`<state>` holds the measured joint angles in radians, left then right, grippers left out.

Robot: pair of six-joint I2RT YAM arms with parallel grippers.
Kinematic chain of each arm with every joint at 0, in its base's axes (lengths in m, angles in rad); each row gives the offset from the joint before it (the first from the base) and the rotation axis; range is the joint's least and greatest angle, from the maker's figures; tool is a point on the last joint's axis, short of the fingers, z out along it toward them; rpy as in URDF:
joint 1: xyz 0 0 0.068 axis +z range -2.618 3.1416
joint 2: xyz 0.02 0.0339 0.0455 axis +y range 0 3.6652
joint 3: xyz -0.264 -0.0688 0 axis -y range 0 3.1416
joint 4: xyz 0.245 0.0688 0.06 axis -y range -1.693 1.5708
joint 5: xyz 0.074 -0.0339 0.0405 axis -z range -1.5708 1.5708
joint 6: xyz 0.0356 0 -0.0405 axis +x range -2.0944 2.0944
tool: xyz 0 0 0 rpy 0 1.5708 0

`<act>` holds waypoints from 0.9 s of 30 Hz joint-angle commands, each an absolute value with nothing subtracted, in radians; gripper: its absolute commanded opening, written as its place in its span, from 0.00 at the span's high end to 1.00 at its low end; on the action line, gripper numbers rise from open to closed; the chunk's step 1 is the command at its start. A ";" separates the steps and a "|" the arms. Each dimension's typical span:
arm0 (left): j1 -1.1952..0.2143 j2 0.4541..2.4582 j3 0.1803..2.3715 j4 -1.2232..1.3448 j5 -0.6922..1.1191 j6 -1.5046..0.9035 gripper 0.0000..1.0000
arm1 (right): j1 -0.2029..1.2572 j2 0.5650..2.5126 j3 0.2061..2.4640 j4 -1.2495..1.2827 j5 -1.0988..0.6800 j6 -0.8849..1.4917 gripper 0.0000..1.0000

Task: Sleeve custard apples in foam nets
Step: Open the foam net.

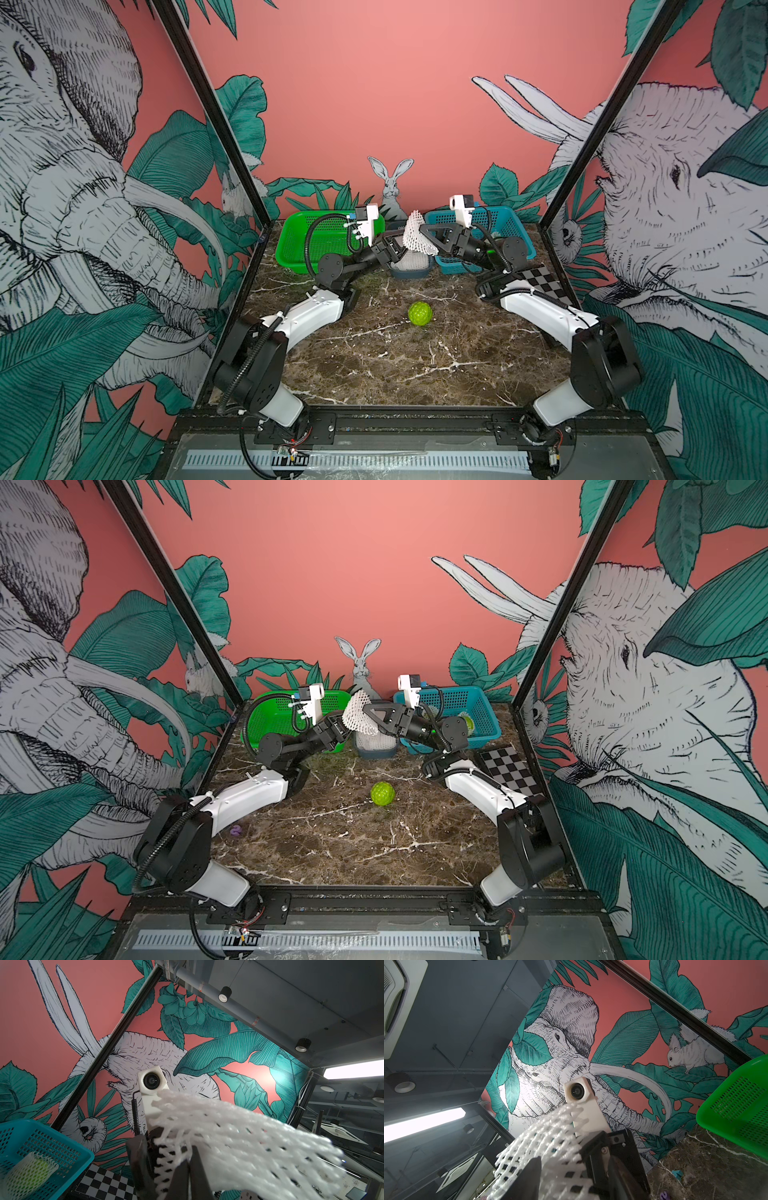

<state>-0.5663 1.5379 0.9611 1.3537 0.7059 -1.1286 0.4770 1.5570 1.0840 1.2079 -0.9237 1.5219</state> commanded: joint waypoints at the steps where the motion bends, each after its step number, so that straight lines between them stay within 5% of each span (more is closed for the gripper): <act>1: -0.564 1.549 1.005 1.403 0.785 -1.210 1.00 | 0.472 1.521 1.086 1.318 -0.932 1.563 0.53; 9: -0.557 1.577 1.050 1.403 0.856 -1.341 1.00 | 0.444 1.520 1.059 1.411 -0.931 1.605 0.55; 13: -0.539 1.562 1.032 1.402 0.853 -1.361 1.00 | 0.420 1.500 1.027 1.410 -0.919 1.599 0.44; 27: -0.531 1.559 1.019 1.402 0.852 -1.383 1.00 | 0.409 1.494 1.034 1.410 -0.937 1.592 0.81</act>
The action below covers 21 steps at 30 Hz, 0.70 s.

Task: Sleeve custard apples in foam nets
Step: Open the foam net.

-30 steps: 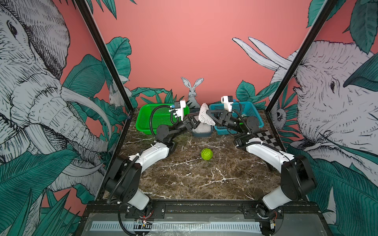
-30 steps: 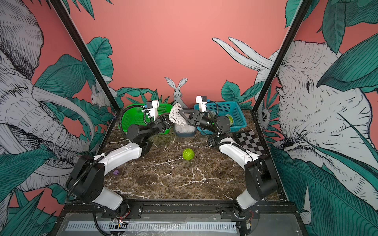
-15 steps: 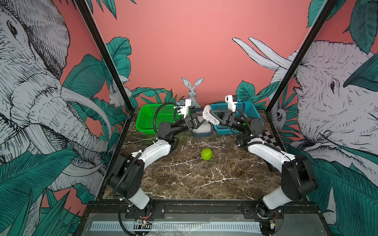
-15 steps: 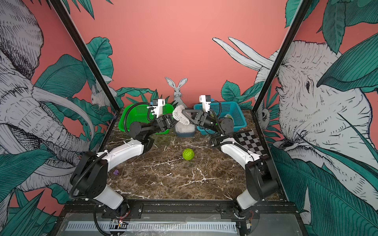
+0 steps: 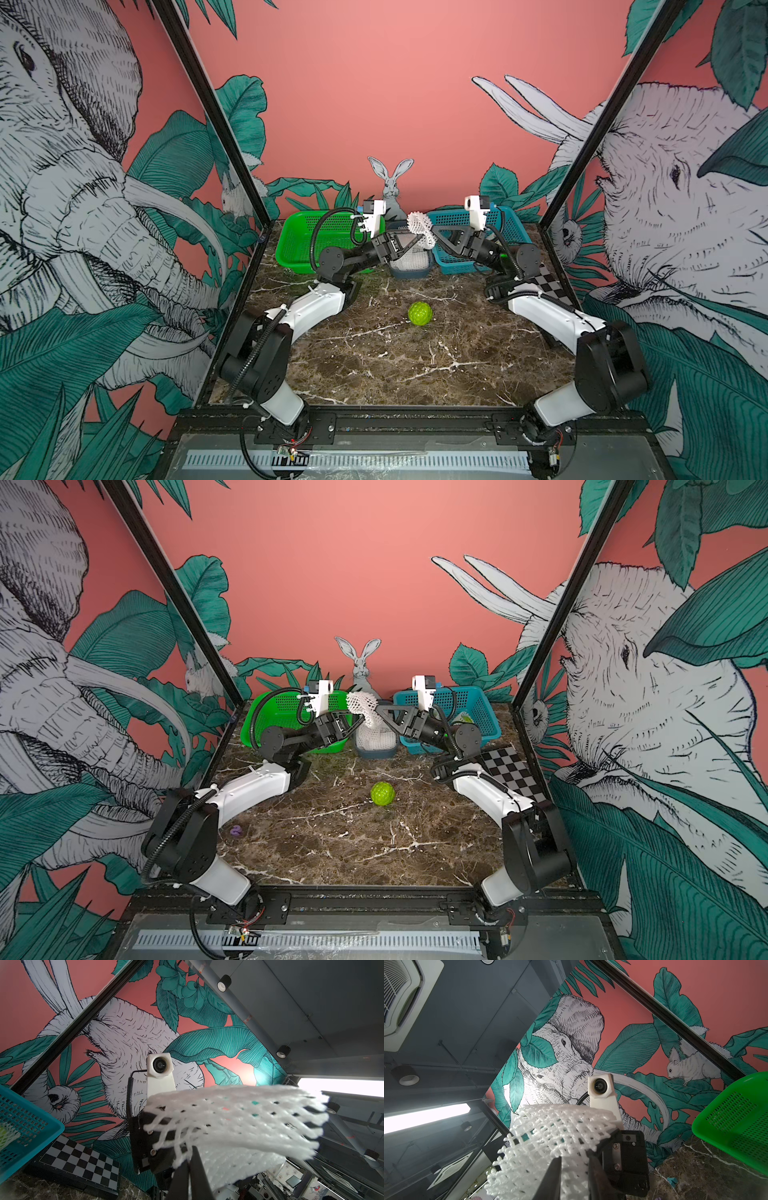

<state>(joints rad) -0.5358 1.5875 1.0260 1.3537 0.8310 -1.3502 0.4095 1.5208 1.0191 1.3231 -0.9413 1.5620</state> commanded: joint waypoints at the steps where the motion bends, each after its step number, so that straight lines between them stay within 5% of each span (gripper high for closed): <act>1: -0.531 1.558 1.016 1.402 0.851 -1.384 1.00 | 0.408 1.496 1.031 1.410 -0.933 1.592 0.82; 9: -0.517 1.520 0.948 1.403 0.836 -1.376 1.00 | 0.385 1.489 0.993 1.410 -0.914 1.569 1.00; 21: -0.512 1.493 0.865 1.402 0.803 -1.364 1.00 | 0.354 1.465 0.860 1.347 -0.905 1.528 1.00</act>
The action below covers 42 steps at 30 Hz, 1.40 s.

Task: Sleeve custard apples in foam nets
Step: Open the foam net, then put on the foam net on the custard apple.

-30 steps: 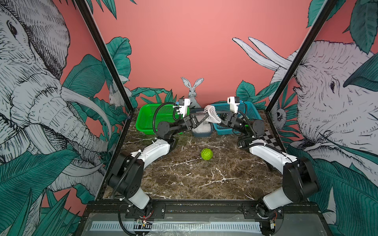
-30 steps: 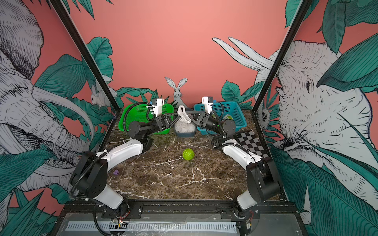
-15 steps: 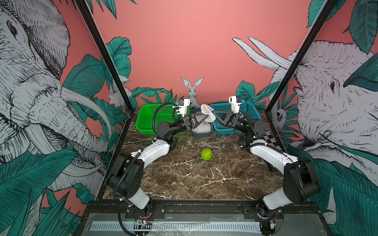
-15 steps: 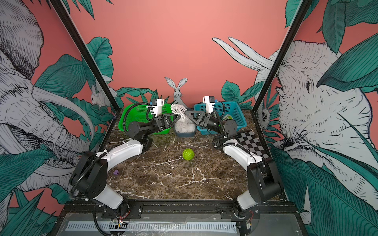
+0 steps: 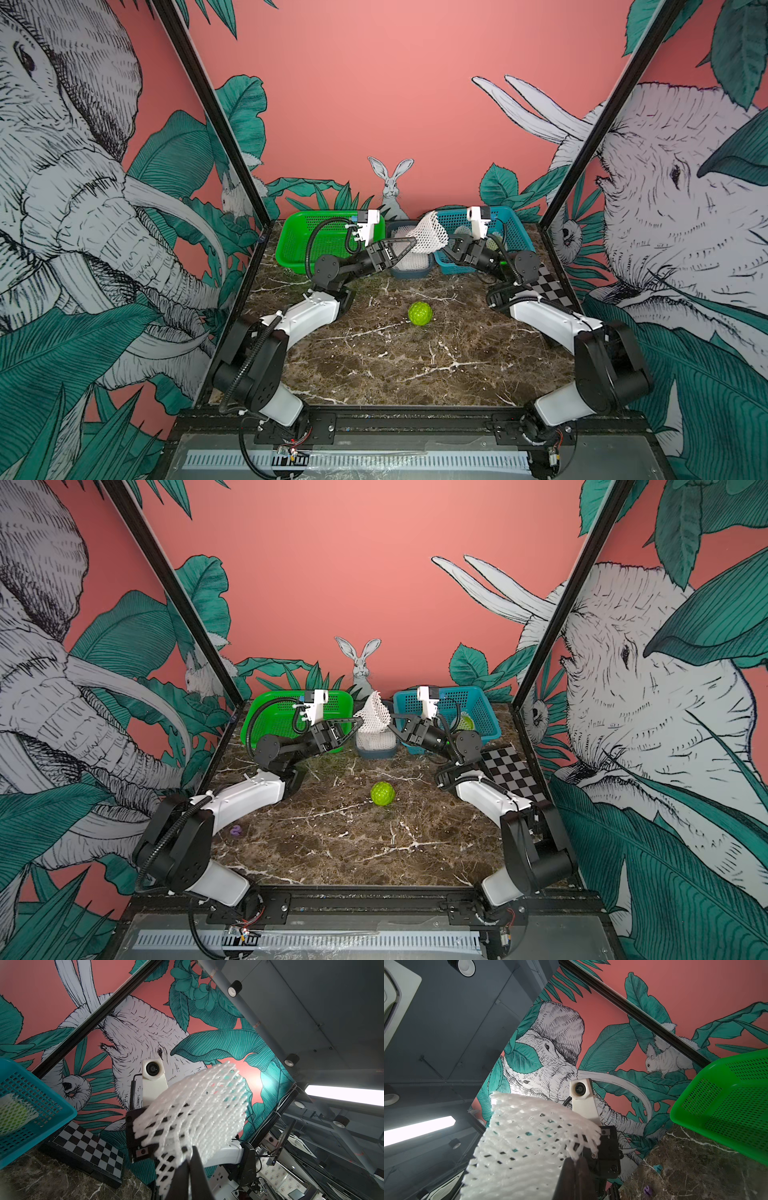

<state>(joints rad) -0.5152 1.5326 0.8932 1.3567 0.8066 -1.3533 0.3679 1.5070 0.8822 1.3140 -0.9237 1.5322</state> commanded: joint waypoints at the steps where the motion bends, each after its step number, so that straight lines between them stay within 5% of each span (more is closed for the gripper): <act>1: -0.511 1.491 0.851 1.403 0.794 -1.361 1.00 | 0.349 1.455 0.839 1.328 -0.899 1.511 1.00; 21: -0.506 1.617 0.684 1.402 0.712 -1.390 1.00 | 0.319 1.365 0.671 0.940 -0.817 1.276 1.00; 42: -0.569 1.785 0.592 1.402 0.736 -1.321 1.00 | 0.316 1.457 0.558 0.836 -0.817 1.097 1.00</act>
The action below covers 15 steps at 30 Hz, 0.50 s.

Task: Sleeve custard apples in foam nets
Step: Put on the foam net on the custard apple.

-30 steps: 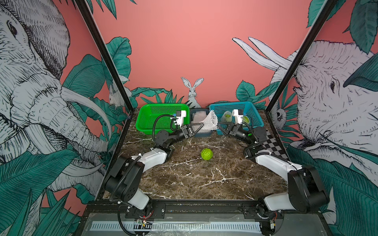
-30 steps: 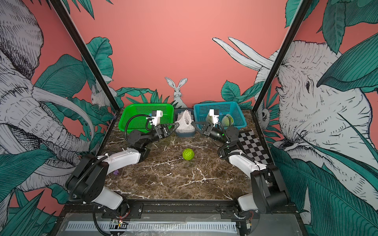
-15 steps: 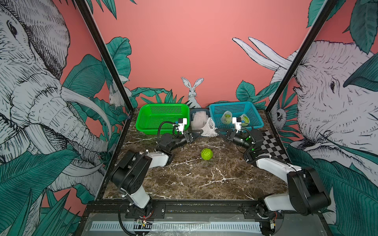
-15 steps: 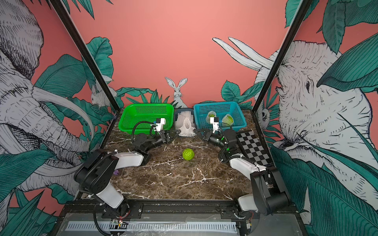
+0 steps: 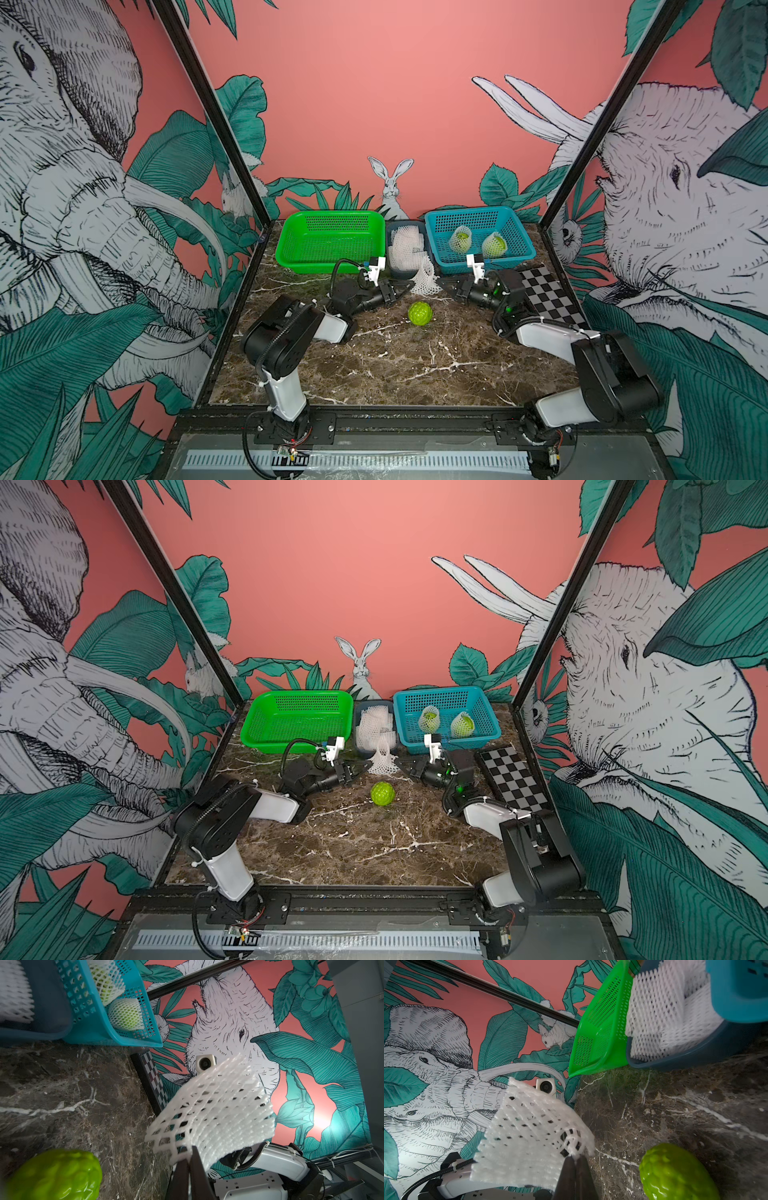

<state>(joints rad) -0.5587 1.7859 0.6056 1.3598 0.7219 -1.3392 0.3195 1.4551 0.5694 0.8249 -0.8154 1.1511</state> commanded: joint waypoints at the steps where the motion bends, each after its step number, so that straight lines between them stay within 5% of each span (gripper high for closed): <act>1: -0.569 1.786 0.586 1.403 0.728 -1.316 1.00 | 0.317 1.459 0.553 0.814 -0.810 1.079 1.00; 15: -0.565 1.865 0.561 1.403 0.726 -1.268 1.00 | 0.318 1.526 0.528 0.796 -0.773 0.992 1.00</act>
